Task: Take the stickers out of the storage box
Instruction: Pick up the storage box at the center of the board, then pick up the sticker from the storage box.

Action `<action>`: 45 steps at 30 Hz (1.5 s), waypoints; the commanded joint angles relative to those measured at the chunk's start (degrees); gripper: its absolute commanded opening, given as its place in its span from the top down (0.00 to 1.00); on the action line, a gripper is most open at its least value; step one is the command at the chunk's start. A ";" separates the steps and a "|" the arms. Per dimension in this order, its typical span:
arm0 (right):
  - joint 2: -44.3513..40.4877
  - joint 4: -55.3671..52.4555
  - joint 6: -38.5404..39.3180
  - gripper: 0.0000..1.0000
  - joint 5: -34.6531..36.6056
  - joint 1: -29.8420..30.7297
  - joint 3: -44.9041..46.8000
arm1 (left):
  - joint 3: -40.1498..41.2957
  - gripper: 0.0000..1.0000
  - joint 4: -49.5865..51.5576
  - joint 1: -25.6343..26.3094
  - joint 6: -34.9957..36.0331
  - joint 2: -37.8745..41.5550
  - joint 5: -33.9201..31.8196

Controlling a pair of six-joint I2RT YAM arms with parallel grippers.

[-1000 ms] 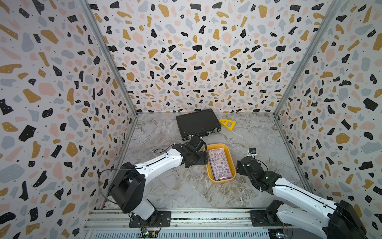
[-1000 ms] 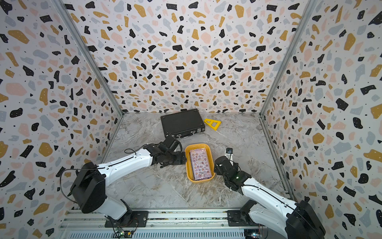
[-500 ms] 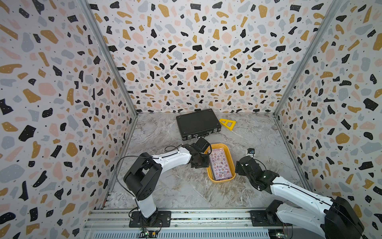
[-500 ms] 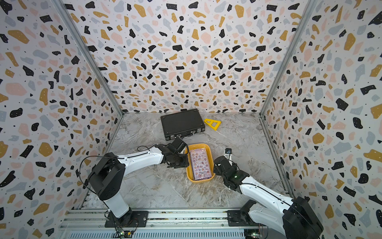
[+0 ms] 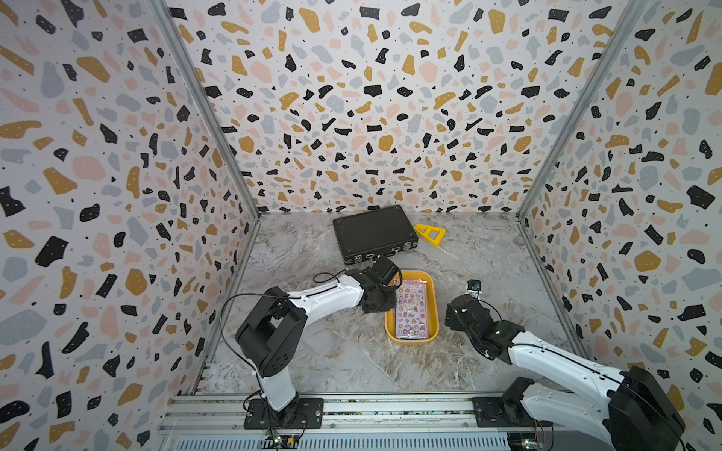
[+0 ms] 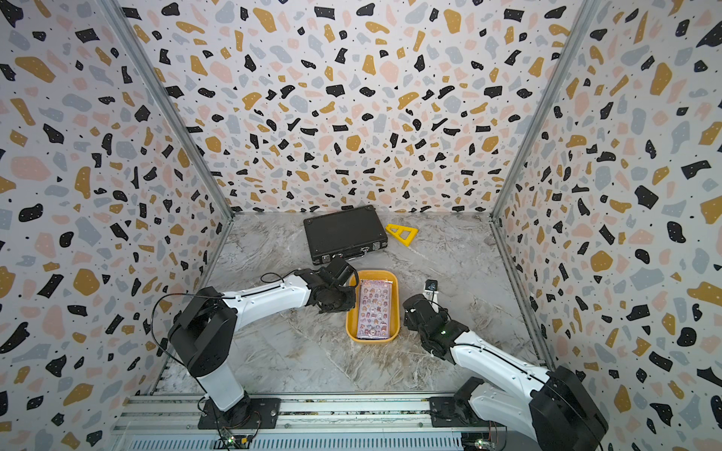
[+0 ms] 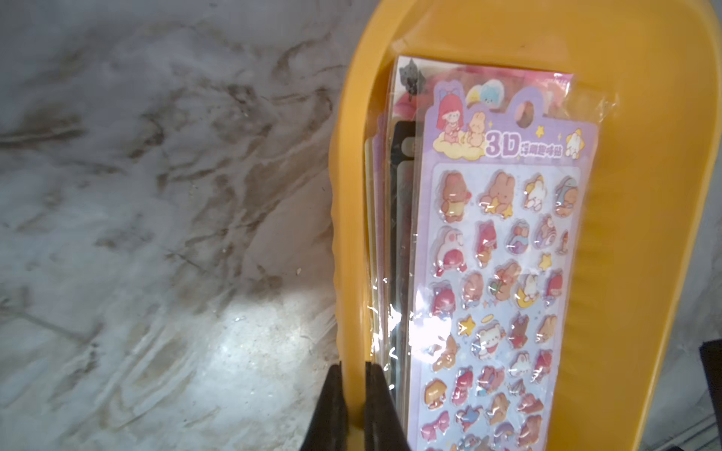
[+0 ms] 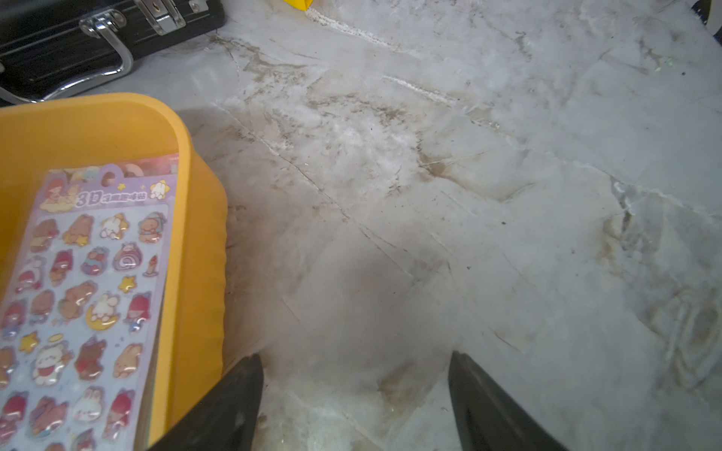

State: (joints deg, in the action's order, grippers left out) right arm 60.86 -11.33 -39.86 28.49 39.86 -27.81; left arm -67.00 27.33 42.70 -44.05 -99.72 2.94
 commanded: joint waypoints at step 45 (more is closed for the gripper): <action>25.34 5.66 9.09 0.43 -25.26 11.25 -24.14 | 30.96 1.00 -27.29 1.79 4.59 28.50 -24.54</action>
State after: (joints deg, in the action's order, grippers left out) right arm 86.74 -4.03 -31.83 -0.30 51.33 -50.85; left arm -35.18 1.87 44.01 -40.75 -71.16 -19.09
